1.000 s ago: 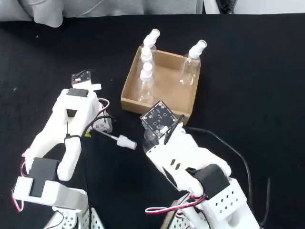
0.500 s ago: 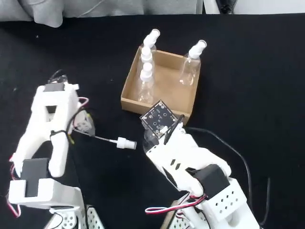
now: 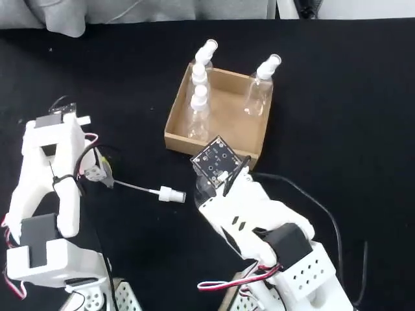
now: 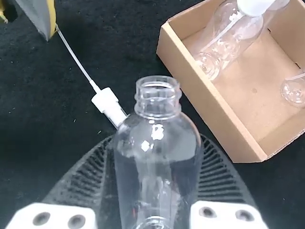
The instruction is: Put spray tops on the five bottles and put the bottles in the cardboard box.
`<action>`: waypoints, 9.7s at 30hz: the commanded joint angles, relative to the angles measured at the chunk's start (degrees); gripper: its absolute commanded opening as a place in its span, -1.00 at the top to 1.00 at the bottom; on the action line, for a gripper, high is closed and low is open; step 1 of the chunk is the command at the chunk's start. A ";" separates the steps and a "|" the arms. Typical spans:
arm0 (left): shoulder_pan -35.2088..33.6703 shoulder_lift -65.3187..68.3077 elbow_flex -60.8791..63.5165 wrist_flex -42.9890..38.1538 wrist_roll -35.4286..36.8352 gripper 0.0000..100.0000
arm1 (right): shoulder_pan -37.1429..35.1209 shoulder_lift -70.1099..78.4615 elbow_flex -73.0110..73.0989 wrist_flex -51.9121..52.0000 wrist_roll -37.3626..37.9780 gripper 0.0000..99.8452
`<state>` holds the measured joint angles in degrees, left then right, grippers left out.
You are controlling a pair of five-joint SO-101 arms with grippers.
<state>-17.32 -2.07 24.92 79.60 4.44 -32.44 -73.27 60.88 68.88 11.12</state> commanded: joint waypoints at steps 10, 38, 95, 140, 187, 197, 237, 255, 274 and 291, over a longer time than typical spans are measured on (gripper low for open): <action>3.65 -0.88 -13.41 5.71 -6.51 0.58 | 1.76 -1.36 -0.75 -1.85 0.53 0.72; 13.67 -13.71 -12.62 8.53 -17.49 0.58 | 32.97 -1.36 -5.41 -9.14 -5.80 0.73; 40.48 -19.60 22.11 -28.48 -58.37 0.58 | 34.64 -1.36 -5.32 -10.02 -5.63 0.73; 42.86 -10.46 15.78 -20.22 -49.76 0.94 | 34.64 -1.36 -4.44 -11.25 -5.54 0.73; 42.95 -57.58 23.34 -21.54 -11.78 0.93 | 29.36 -1.36 0.31 -14.59 -5.63 0.73; 42.77 -65.49 23.69 -21.27 -7.03 0.94 | 27.87 -1.36 0.31 -14.42 -5.63 0.73; 37.05 -77.71 29.85 -33.93 9.49 0.94 | 16.00 -22.02 8.22 -11.78 -1.58 0.73; 27.47 -77.80 29.58 -35.52 19.08 0.94 | 16.00 -22.02 10.24 -14.42 -1.67 0.73; 27.47 -97.14 44.44 -47.21 19.16 0.94 | 15.91 -22.02 10.33 -14.15 -1.58 0.73; 27.38 -102.51 47.52 -47.30 18.81 0.94 | 9.76 -22.11 12.70 -14.42 -1.49 0.73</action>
<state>10.73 -103.96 73.01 33.36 23.16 -21.63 -94.46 73.98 56.40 9.01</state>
